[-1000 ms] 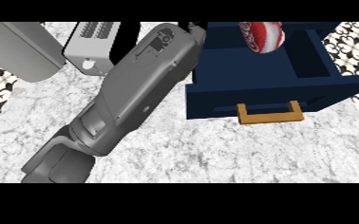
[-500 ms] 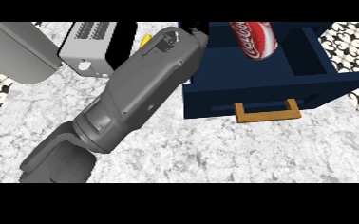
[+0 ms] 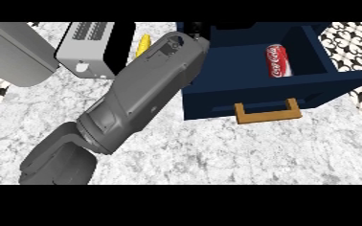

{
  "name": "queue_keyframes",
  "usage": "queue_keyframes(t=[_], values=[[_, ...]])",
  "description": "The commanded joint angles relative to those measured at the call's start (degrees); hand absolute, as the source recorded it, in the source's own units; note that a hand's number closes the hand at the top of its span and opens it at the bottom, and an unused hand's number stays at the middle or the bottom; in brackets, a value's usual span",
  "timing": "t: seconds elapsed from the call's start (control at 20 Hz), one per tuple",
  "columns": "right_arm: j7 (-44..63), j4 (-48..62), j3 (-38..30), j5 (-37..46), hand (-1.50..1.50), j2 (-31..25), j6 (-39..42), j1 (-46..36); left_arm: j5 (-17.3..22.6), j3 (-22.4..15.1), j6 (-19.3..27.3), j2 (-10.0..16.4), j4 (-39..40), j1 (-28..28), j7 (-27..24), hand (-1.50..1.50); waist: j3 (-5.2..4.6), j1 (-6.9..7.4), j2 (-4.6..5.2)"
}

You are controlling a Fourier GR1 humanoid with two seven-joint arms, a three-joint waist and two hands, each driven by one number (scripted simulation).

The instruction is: Pick up the can, place it into the drawer and close the drawer

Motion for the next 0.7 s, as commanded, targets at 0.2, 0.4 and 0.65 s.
queue_keyframes(t=[0.2, 0.4, 0.65], values=[[0.4, 0.3, -0.1, -0.2, -1.50, 0.1, 1.0, 0.7, 4.1, -2.4, 1.9, 0.0, 1.5, 0.1, -2.9, -1.50, 0.01, -0.33, 0.09], [1.9, -3.6, 0.5, -2.2, -1.50, 0.0, 0.5, 0.9, 5.6, -2.3, 2.4, 0.0, 3.5, -0.2, -4.9, -1.50, -0.03, -1.06, 0.28], [-5.0, -6.6, -2.7, 4.4, -1.50, -1.4, 3.6, 0.3, 7.8, -1.2, 1.0, 0.0, 2.4, 0.9, -7.3, -1.50, -0.05, -0.48, 0.07]])
